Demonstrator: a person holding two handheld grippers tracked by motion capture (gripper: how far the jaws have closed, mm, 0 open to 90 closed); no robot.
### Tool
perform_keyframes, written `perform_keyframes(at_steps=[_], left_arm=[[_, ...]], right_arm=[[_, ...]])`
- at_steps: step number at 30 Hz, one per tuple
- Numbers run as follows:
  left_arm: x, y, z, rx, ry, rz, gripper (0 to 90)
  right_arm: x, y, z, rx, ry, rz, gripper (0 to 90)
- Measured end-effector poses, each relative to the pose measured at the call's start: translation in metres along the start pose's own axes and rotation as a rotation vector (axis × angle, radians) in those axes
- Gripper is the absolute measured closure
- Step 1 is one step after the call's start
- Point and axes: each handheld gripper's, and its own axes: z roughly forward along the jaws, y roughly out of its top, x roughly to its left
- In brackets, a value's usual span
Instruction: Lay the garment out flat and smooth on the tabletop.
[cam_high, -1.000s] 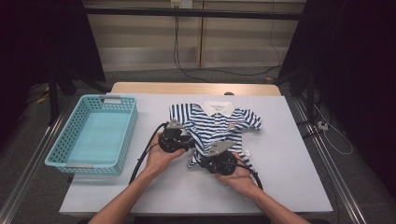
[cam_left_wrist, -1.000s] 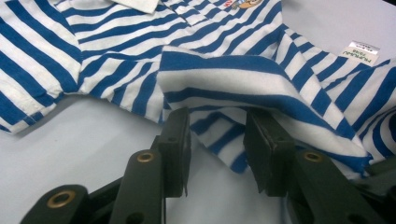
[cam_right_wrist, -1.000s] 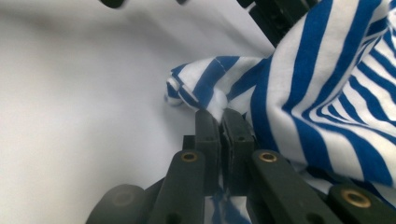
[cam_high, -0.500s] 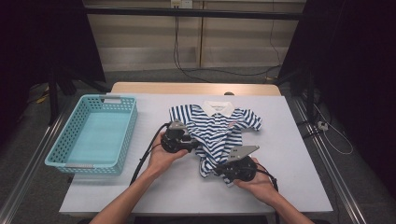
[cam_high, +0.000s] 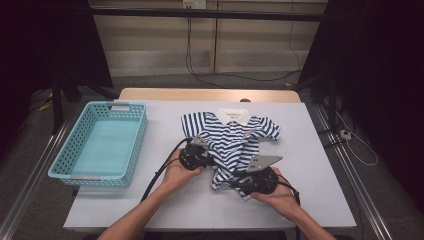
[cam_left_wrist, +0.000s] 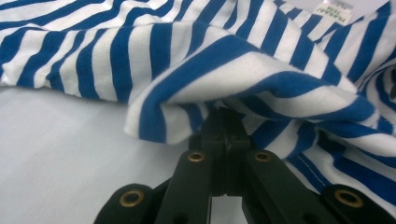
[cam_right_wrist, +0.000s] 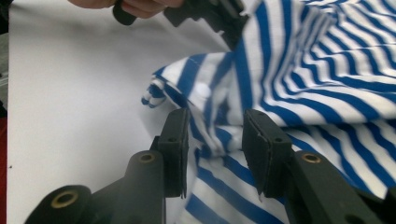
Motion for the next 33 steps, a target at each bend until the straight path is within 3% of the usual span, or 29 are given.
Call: perform_keyframes(at_steps=[1, 4, 6, 13, 17, 18, 20, 22, 25, 27, 29, 31, 33], left_arm=[[0.0, 0.001, -0.003, -0.009, 0.025, 0.013, 90.0], [-0.001, 0.002, -0.011, -0.032, -0.013, -0.023, 90.0], [-0.006, 0.002, -0.015, -0.028, -0.063, 0.015, 90.0], [-0.033, -0.014, -0.009, 0.067, -0.114, 0.101, 81.4], [-0.041, -0.013, -0.003, 0.02, -0.072, 0.152, 64.9], [-0.039, -0.012, -0.001, 0.0, -0.097, 0.174, 60.9], [-0.042, -0.011, -0.001, 0.009, -0.037, 0.172, 53.0], [-0.043, -0.009, 0.002, -0.005, -0.032, 0.186, 48.6], [-0.045, -0.006, 0.009, -0.009, -0.024, 0.198, 45.7], [-0.05, -0.003, 0.016, -0.002, -0.029, 0.203, 45.8], [-0.052, -0.001, 0.023, 0.015, -0.036, 0.235, 47.3], [-0.054, 0.0, 0.025, -0.002, -0.018, 0.201, 48.3], [-0.053, 0.001, 0.024, 0.013, -0.02, 0.22, 52.0]], right_arm=[[-0.002, -0.002, -0.004, -0.006, -0.004, 0.004, 61.0], [-0.004, -0.01, -0.014, 0.005, -0.034, 0.015, 60.9], [-0.006, -0.017, -0.021, 0.015, -0.049, 0.023, 60.3], [-0.006, -0.029, -0.024, 0.058, -0.05, 0.034, 60.7], [-0.005, -0.029, -0.018, 0.093, -0.045, 0.014, 60.1], [-0.006, -0.03, -0.016, 0.105, -0.052, 0.004, 59.3], [-0.007, -0.032, -0.015, 0.121, -0.045, 0.011, 58.5], [-0.01, -0.034, -0.013, 0.13, -0.056, 0.012, 57.7], [-0.013, -0.035, -0.01, 0.123, -0.027, 0.058, 57.9], [-0.015, -0.035, -0.009, 0.118, -0.02, 0.058, 59.0], [-0.014, -0.034, -0.008, 0.12, -0.024, 0.066, 61.0], [-0.014, -0.034, -0.007, 0.123, -0.022, 0.057, 64.4], [-0.014, -0.033, -0.007, 0.124, -0.015, 0.069, 72.2]])
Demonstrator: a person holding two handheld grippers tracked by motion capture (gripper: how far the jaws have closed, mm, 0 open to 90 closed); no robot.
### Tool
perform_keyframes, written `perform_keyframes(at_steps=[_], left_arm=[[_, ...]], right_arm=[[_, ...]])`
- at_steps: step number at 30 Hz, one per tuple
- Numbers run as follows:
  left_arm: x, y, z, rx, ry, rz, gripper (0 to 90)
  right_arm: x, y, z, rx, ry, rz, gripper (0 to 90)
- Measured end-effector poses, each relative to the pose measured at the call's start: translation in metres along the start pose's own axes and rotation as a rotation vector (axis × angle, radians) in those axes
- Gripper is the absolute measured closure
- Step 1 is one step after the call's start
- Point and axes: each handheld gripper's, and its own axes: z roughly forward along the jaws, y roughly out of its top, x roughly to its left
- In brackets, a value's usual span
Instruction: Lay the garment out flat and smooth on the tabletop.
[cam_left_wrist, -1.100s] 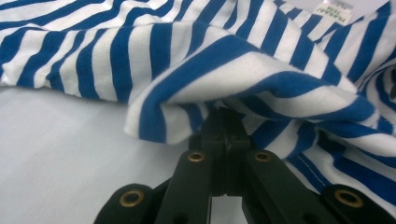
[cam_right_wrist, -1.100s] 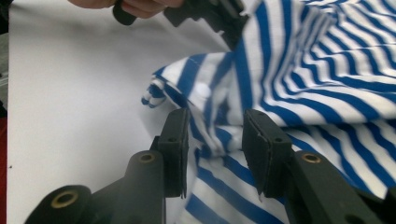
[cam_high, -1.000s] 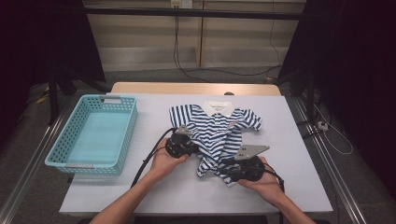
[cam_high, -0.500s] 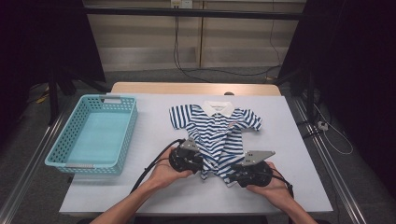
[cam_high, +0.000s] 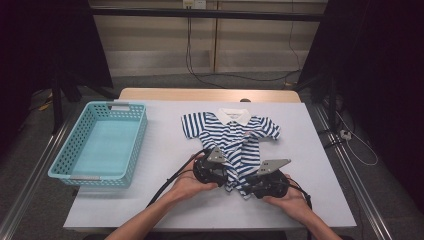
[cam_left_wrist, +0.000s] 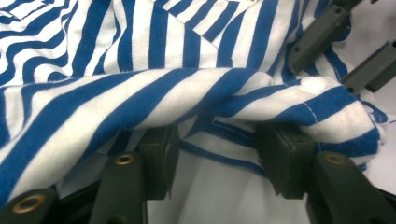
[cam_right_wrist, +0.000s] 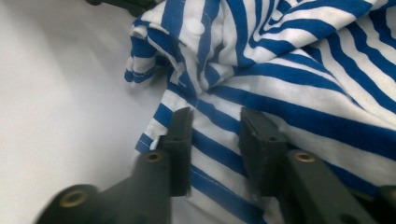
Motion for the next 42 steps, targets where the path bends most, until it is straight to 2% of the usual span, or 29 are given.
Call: perform_keyframes(at_steps=[1, 2, 3, 4, 6, 7, 8, 9, 10, 13, 14, 19, 23, 24, 26, 28, 29, 31, 33, 35, 36, 38, 40, 42], left_arm=[[0.0, 0.0, 0.0, 0.005, 0.001, 0.009, 55.8], [-0.001, 0.0, 0.0, -0.005, 0.011, -0.006, 62.6], [0.0, 0.001, -0.001, 0.002, -0.004, 0.002, 72.0], [-0.001, 0.001, 0.0, -0.011, 0.017, -0.008, 78.7], [-0.001, 0.002, 0.0, -0.01, 0.021, -0.012, 84.3], [-0.002, 0.002, 0.0, -0.006, 0.025, -0.032, 87.6], [-0.002, 0.002, 0.0, -0.01, 0.032, -0.032, 88.4], [-0.001, 0.003, -0.001, 0.007, 0.021, -0.021, 88.9], [0.0, 0.003, -0.001, 0.002, 0.016, -0.016, 89.2], [0.003, 0.002, -0.006, 0.008, 0.016, -0.054, 89.7], [0.006, 0.002, -0.009, 0.01, 0.011, -0.041, 89.7], [0.013, 0.0, -0.026, -0.006, 0.023, -0.065, 89.8], [0.014, -0.005, -0.038, 0.011, 0.038, -0.079, 89.8], [0.013, -0.007, -0.043, 0.019, 0.03, -0.091, 89.8], [0.012, -0.01, -0.053, 0.027, 0.026, -0.075, 89.8], [0.009, -0.016, -0.063, 0.028, 0.032, -0.093, 89.8], [0.009, -0.019, -0.069, 0.037, 0.023, -0.088, 89.7], [0.008, -0.026, -0.079, 0.027, 0.013, -0.106, 89.8], [0.005, -0.033, -0.087, 0.015, 0.023, -0.147, 89.8], [0.005, -0.038, -0.098, 0.018, 0.006, -0.124, 89.7], [0.002, -0.042, -0.103, 0.008, 0.01, -0.149, 89.7], [0.0, -0.049, -0.11, 0.001, 0.004, -0.175, 89.7], [0.0, -0.053, -0.116, 0.002, -0.011, -0.156, 89.7], [-0.002, -0.058, -0.12, 0.007, -0.023, -0.187, 89.7]], right_arm=[[0.0, 0.001, 0.0, 0.001, 0.009, -0.009, 78.0], [0.0, 0.002, 0.001, 0.002, 0.024, -0.011, 83.6], [0.001, 0.002, 0.001, 0.005, 0.03, 0.004, 85.0], [0.001, 0.002, 0.001, 0.006, 0.029, 0.004, 86.8], [0.001, 0.002, 0.001, 0.008, 0.043, 0.01, 90.0], [0.002, 0.003, 0.001, 0.009, 0.043, 0.009, 90.0], [0.003, 0.004, 0.001, 0.015, 0.041, -0.001, 90.0], [0.004, 0.004, 0.001, 0.016, 0.046, -0.002, 90.0], [0.005, 0.004, 0.0, 0.017, 0.056, 0.003, 90.0], [0.01, 0.004, -0.003, 0.006, 0.077, -0.016, 90.0], [0.012, 0.004, -0.005, -0.003, 0.087, -0.018, 90.0], [0.026, 0.006, -0.016, -0.036, 0.133, -0.026, 90.0], [0.038, 0.003, -0.02, -0.026, 0.137, -0.049, 90.0], [0.038, 0.001, -0.02, -0.026, 0.128, -0.062, 90.0], [0.036, 0.001, -0.02, -0.04, 0.121, -0.054, 84.0], [0.033, 0.002, -0.021, -0.054, 0.103, -0.04, 80.5], [0.03, 0.002, -0.022, -0.062, 0.091, -0.033, 78.3], [0.026, 0.002, -0.023, -0.081, 0.072, -0.02, 73.1], [0.021, 0.002, -0.025, -0.092, 0.029, -0.017, 70.0], [0.015, 0.001, -0.029, -0.11, 0.001, 0.0, 68.5], [0.012, 0.001, -0.031, -0.12, -0.016, 0.01, 67.4], [0.005, 0.0, -0.034, -0.135, -0.038, 0.029, 65.7], [-0.002, -0.001, -0.037, -0.145, -0.067, 0.047, 65.3], [-0.01, -0.001, -0.039, -0.153, -0.096, 0.06, 63.5]])
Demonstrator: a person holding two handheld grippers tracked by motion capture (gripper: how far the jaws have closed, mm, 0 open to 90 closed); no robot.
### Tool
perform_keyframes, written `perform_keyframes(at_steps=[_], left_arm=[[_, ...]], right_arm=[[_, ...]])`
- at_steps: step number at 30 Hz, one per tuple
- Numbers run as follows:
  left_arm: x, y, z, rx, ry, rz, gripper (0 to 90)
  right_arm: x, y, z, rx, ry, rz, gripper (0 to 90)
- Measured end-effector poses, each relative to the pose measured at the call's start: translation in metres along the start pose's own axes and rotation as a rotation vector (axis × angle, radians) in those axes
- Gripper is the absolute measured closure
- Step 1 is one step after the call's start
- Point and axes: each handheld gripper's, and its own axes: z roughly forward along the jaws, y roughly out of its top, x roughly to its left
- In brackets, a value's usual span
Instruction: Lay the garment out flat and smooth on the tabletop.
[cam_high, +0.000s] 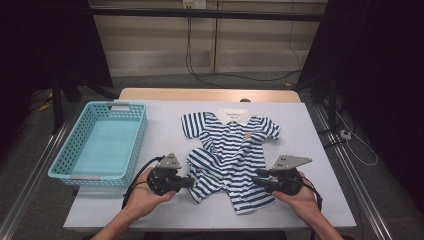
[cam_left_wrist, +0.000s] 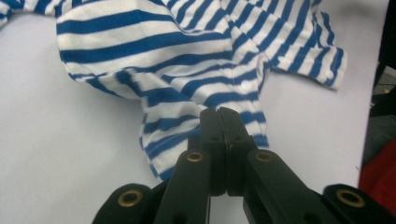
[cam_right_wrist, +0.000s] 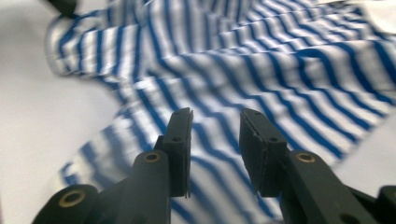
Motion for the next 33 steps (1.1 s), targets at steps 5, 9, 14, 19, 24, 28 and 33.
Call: perform_keyframes(at_steps=[5, 9, 14, 19, 24, 28, 33], left_arm=[[-0.004, -0.01, -0.01, -0.002, -0.022, -0.013, 89.4], [0.0, -0.01, -0.018, -0.051, -0.024, -0.038, 88.9], [0.004, 0.0, -0.017, -0.092, -0.021, -0.038, 81.3], [0.019, 0.012, -0.007, -0.1, 0.035, -0.038, 72.6], [0.042, 0.018, 0.022, -0.085, 0.049, -0.075, 71.1], [0.045, 0.019, 0.045, -0.028, 0.101, -0.028, 66.9], [0.043, 0.012, 0.046, 0.022, 0.104, -0.006, 78.4]], right_arm=[[-0.017, 0.001, 0.002, 0.018, -0.081, 0.006, 58.1], [-0.031, 0.008, -0.003, -0.018, -0.131, 0.021, 56.3], [-0.051, 0.018, -0.012, -0.059, -0.203, 0.04, 56.6], [-0.075, 0.035, -0.018, -0.073, -0.303, 0.024, 60.6], [-0.111, 0.04, -0.004, -0.05, -0.328, 0.113, 64.9], [-0.14, 0.04, 0.016, -0.027, -0.356, 0.197, 67.6], [-0.172, 0.037, 0.043, 0.024, -0.369, 0.233, 68.2]])
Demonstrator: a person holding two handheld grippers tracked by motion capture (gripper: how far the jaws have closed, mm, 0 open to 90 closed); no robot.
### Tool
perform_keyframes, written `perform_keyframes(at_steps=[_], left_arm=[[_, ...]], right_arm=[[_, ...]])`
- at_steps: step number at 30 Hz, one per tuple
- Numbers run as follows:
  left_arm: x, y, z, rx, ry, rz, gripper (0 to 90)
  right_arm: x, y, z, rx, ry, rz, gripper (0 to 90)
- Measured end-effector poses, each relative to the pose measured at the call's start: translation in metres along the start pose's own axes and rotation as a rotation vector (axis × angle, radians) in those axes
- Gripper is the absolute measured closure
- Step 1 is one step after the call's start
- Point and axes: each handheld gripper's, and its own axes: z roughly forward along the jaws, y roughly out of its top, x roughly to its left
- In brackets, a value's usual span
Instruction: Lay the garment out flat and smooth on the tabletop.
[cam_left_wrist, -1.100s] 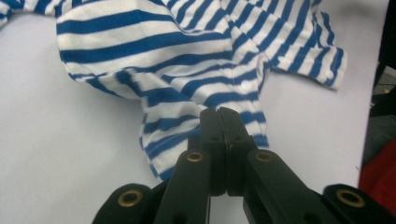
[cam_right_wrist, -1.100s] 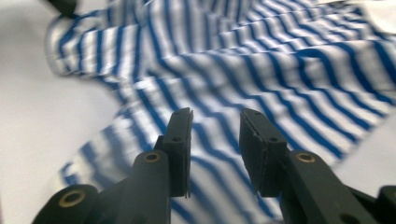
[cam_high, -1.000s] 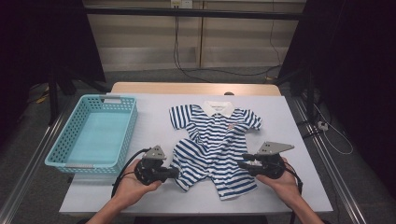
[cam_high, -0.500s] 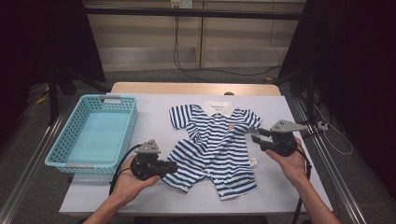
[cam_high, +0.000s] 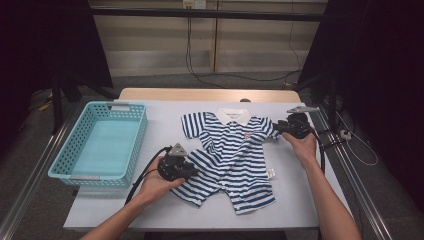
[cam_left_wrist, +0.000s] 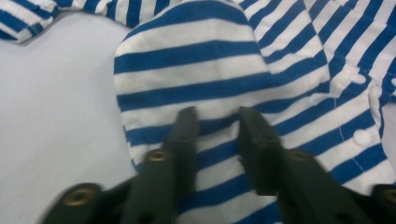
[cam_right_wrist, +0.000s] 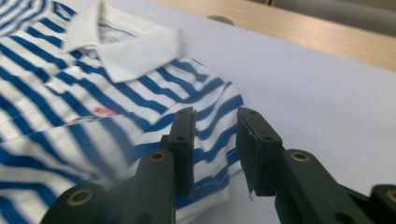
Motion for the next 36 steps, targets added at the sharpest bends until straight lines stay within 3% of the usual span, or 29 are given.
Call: perform_keyframes(at_steps=[1, 3, 5, 6, 8, 9, 10, 11, 12, 16, 17, 19, 20, 23, 30, 33, 34, 35, 36], left_arm=[[0.0, -0.002, 0.0, -0.012, -0.005, -0.01, 85.6], [0.0, -0.003, -0.002, -0.003, -0.01, -0.009, 89.9], [-0.002, -0.003, -0.001, 0.002, 0.01, -0.016, 90.0], [-0.001, -0.002, -0.002, 0.006, 0.006, -0.017, 90.0], [0.001, -0.003, -0.003, 0.013, -0.017, -0.039, 90.0], [0.001, -0.003, -0.005, 0.023, -0.022, -0.032, 90.0], [0.001, -0.004, -0.007, 0.031, -0.028, -0.032, 90.0], [0.0, -0.006, -0.01, 0.039, -0.038, -0.043, 90.0], [-0.002, -0.009, -0.011, 0.036, -0.047, -0.065, 90.0], [-0.008, -0.012, -0.017, 0.051, -0.046, -0.06, 90.0], [-0.008, -0.013, -0.017, 0.049, -0.05, -0.061, 90.0], [-0.008, -0.013, -0.017, 0.043, -0.051, -0.07, 90.0], [-0.008, -0.013, -0.017, 0.049, -0.05, -0.061, 90.0], [-0.007, -0.013, -0.017, 0.048, -0.059, -0.069, 90.0], [-0.006, -0.014, -0.017, 0.047, -0.063, -0.082, 90.0], [-0.006, -0.014, -0.017, 0.045, -0.063, -0.081, 90.0], [-0.006, -0.014, -0.017, 0.044, -0.069, -0.085, 90.0], [-0.006, -0.015, -0.016, 0.041, -0.107, -0.099, 90.0], [-0.006, -0.015, -0.017, 0.048, -0.06, -0.103, 90.0]], right_arm=[[-0.003, -0.001, 0.006, 0.007, -0.014, 0.004, 68.2], [-0.011, -0.002, 0.015, 0.029, -0.022, 0.023, 68.1], [-0.019, -0.003, 0.02, 0.03, -0.041, 0.037, 68.1], [-0.022, -0.002, 0.022, 0.032, -0.037, 0.064, 67.8], [-0.028, -0.002, 0.025, 0.053, -0.033, 0.066, 67.3], [-0.027, -0.002, 0.025, 0.08, -0.054, 0.085, 67.4], [-0.031, -0.002, 0.027, 0.062, -0.067, 0.071, 67.7], [-0.034, -0.003, 0.028, 0.058, -0.056, 0.082, 67.7], [-0.034, -0.004, 0.028, 0.089, -0.044, 0.1, 67.6], [-0.037, -0.008, 0.032, 0.073, -0.026, 0.103, 67.6], [-0.039, -0.009, 0.034, 0.065, -0.02, 0.083, 67.5], [-0.036, -0.008, 0.032, 0.091, -0.016, 0.122, 73.9], [-0.038, -0.008, 0.034, 0.07, -0.004, 0.087, 79.5], [-0.034, -0.005, 0.034, 0.095, 0.007, 0.088, 89.7], [-0.051, 0.002, 0.033, 0.079, -0.068, 0.065, 90.0], [-0.057, 0.007, 0.031, 0.04, -0.083, 0.055, 90.0], [-0.057, 0.009, 0.031, 0.03, -0.095, 0.047, 90.0], [-0.055, 0.011, 0.031, 0.025, -0.11, 0.04, 90.0], [-0.053, 0.013, 0.032, 0.022, -0.125, 0.039, 88.4]])
